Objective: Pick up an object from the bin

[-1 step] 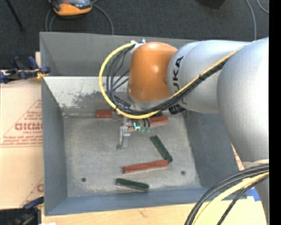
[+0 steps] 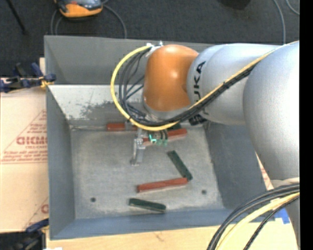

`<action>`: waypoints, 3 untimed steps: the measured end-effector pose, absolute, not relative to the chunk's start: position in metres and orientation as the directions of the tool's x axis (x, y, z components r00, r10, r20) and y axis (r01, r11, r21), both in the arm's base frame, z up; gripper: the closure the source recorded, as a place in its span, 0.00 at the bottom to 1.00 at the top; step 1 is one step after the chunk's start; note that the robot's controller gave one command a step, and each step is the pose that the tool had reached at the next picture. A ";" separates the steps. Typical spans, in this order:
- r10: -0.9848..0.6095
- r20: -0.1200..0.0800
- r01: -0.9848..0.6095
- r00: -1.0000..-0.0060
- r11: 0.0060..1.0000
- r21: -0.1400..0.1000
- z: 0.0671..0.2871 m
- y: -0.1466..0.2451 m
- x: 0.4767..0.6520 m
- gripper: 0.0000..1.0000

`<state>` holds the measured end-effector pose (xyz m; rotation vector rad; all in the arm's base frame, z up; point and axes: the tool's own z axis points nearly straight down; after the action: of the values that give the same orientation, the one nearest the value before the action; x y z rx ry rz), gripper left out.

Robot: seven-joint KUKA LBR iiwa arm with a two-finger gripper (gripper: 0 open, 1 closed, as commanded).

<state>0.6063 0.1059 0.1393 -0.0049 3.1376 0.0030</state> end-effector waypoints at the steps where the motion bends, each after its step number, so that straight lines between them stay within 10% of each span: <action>1: -0.082 -0.005 -0.082 -0.997 0.997 0.001 0.130 0.066 0.584 0.00; 3: -0.239 -0.006 -0.239 -0.971 0.971 0.000 0.095 0.046 0.546 0.00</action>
Offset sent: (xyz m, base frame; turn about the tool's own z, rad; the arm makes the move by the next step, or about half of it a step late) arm -0.0280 -0.0633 -0.0270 -0.3145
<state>0.5457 0.0458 0.0948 -0.3768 3.1130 0.0010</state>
